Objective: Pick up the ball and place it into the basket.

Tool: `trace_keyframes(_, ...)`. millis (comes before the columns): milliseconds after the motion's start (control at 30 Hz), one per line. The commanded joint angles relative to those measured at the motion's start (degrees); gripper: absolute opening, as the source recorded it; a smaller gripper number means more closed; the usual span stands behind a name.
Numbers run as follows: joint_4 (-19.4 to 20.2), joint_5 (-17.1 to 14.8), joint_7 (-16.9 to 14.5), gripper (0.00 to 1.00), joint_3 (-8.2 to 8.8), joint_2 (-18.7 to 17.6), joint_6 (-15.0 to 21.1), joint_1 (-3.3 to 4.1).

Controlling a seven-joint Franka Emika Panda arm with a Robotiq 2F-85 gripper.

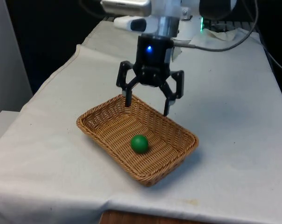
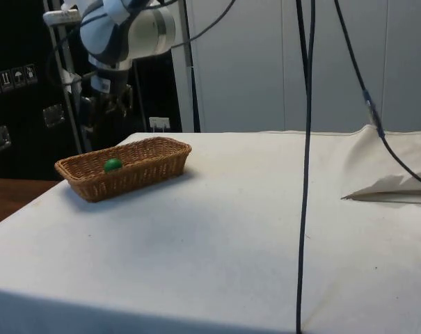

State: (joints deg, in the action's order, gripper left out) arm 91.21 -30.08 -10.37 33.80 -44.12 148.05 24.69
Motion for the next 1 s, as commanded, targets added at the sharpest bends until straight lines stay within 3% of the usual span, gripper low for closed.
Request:
trace_keyframes(0, 1.1, 1.1, 1.2, 1.0, 0.8, 1.3, -0.5, 1.26)
trace_keyframes(33, 1.4, 1.7, 1.7, 1.0, 0.74, 1.9, -0.6, 1.49)
trace_keyframes(67, 0.7, 1.1, 0.9, 1.0, -0.06, 1.3, -0.3, 0.52)
trace_keyframes(100, 1.7, 2.2, 2.1, 1.0, 0.63, 2.4, -0.7, 1.66)
trace_keyframes(267, 2.9, 6.2, 5.2, 1.0, 0.52, 5.4, -2.2, 3.09)
trace_keyframes(333, 3.0, 7.6, 6.1, 1.0, 0.46, 6.2, -3.0, 3.38)
trace_keyframes(367, 2.4, 7.2, 5.7, 1.0, -0.29, 5.7, -2.6, 2.64)
trace_keyframes(400, 3.0, 8.3, 6.6, 1.0, 0.46, 6.6, -3.4, 3.61)
trace_keyframes(533, 3.1, 11.5, 8.9, 1.0, 0.29, 8.7, -5.7, 4.53)
trace_keyframes(567, 3.1, 12.1, 9.3, 1.0, 0.23, 9.0, -6.1, 4.64)
trace_keyframes(600, 2.6, 11.8, 8.9, 1.0, -0.46, 8.7, -5.8, 3.9)
trace_keyframes(633, 3.1, 12.8, 9.7, 1.0, 0.17, 9.4, -6.6, 4.76)
trace_keyframes(867, 3.0, 17.5, 12.8, 1.0, -0.69, 12.6, -10.3, 5.67)
trace_keyframes(900, 2.6, 17.2, 12.5, 1.0, -1.32, 12.3, -10.0, 5.04)
trace_keyframes(933, 3.2, 18.0, 13.0, 1.0, -0.8, 13.2, -10.7, 5.79)
trace_keyframes(967, 3.3, 18.5, 13.2, 1.0, -0.92, 13.7, -11.0, 5.84)
